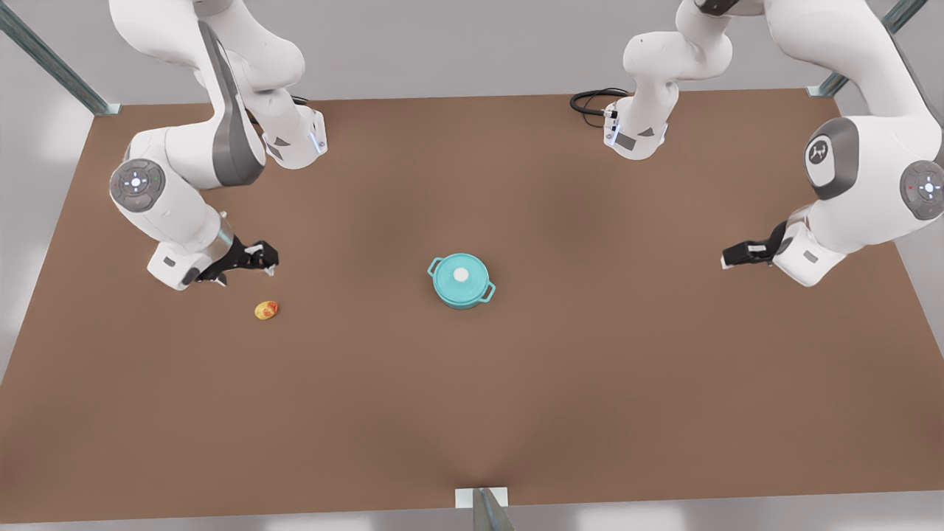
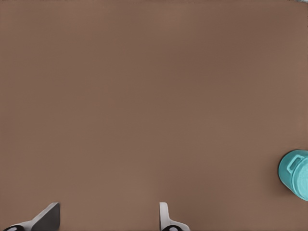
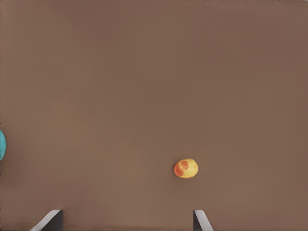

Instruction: Open the pot lid and put the potato into the pot

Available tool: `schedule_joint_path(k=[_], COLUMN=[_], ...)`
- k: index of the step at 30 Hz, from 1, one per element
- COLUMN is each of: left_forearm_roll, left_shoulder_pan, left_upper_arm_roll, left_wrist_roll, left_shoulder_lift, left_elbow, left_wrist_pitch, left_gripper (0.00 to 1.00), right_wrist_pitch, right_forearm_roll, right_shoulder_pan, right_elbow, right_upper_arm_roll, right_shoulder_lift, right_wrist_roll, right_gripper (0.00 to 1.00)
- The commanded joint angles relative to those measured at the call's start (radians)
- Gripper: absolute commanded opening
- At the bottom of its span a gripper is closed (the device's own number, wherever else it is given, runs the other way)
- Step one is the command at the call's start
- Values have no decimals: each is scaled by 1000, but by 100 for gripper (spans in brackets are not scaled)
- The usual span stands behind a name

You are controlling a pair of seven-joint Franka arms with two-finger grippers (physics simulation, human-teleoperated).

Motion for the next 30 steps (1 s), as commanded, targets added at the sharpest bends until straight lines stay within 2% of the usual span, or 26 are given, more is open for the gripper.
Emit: schedule_joint_path(k=[1, 4, 5, 7, 9, 12, 13, 14, 15, 17, 19, 21, 25, 30], left_forearm_roll=[5, 6, 114, 69, 63, 91, 114, 115, 120, 166, 172, 169, 172, 201], left_shoulder_pan=[0, -34, -115, -209, -331, -531, -545, -569, -594, -631, -667, -674, -698, -723], left_upper_arm_roll=[0, -5, -15, -72, -140, -153, -153, -153, -153, -153, -152, -153, -163, -164], left_wrist_roll=[-2, 28, 11, -219, -571, -891, -969, -1082, -1125, -1211, -1302, -1335, -1357, -1365], left_shoulder_lift=[0, 3, 9, 9, 42, 155, 187, 226, 261, 315, 362, 404, 516, 569], left_elbow=[-2, 10, -5, -33, -33, -28, -28, -28, -24, -17, 4, 61, 165, 160], left_wrist_pitch=[60, 68, 58, 58, 117, 275, 321, 383, 405, 436, 471, 471, 474, 557], left_gripper=[100, 100, 100, 100, 100, 100, 100, 100, 100, 100, 100, 100, 100, 100], right_wrist_pitch=[-1, -3, -30, -61, -61, -56, -38, 61, 209, 279, 309, 425, 565, 586], right_forearm_roll=[1, 4, 12, 7, 12, 12, 7, 12, 13, 15, 15, 13, 1, -34], right_shoulder_pan=[-101, -106, -112, -126, -126, -133, -129, -130, -135, -149, -144, -140, -115, -20], right_elbow=[0, 2, 8, 14, 16, 13, 10, -48, -177, -272, -305, -343, -363, -345], right_upper_arm_roll=[0, -2, -13, -25, -33, -36, -31, -30, -31, -31, -28, -23, -22, -22], right_shoulder_lift=[-1, -1, -1, -2, -2, -1, 12, 4, -21, -30, -33, -24, 62, 117], right_wrist_roll=[-10, -6, 75, 392, 396, 396, 396, 393, 395, 396, 413, 482, 566, 695], right_gripper=[100, 100, 100, 100, 100, 100, 100, 100, 100, 100, 100, 100, 100, 100])
